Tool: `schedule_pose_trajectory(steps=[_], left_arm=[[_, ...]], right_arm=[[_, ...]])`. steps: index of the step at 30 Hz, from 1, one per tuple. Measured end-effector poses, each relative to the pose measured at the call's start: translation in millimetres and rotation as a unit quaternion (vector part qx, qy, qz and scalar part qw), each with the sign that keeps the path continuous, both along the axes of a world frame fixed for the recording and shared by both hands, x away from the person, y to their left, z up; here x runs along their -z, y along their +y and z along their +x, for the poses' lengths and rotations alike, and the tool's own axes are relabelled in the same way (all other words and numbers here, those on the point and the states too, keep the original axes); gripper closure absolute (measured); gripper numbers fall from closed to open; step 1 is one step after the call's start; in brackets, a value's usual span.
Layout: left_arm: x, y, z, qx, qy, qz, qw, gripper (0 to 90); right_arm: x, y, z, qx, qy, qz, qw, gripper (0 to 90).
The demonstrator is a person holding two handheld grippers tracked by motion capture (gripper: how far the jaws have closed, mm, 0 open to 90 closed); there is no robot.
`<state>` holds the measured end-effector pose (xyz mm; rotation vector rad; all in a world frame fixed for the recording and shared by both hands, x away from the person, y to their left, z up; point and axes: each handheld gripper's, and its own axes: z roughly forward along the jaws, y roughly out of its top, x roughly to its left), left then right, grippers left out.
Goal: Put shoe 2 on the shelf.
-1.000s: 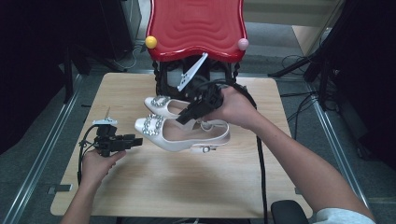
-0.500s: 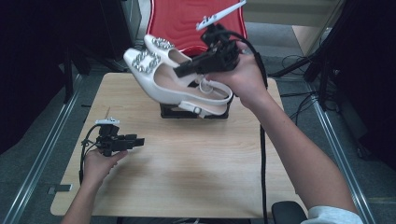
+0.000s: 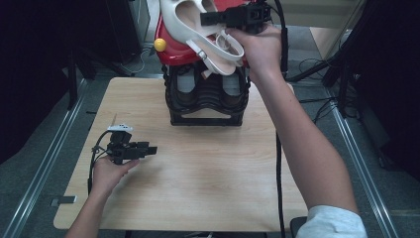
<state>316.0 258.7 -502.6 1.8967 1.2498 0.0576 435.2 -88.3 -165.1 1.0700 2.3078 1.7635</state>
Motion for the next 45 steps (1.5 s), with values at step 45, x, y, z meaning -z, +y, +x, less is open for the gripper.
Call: schedule_pose_trajectory(steps=[45], left_arm=[[0.8, -11.1, 0.7, 0.022, 0.000, -0.005, 0.9997, 47.6]], right_arm=[[16.5, 39.8, 77.8, 0.268, 0.044, 0.021, 0.9623, 82.9]])
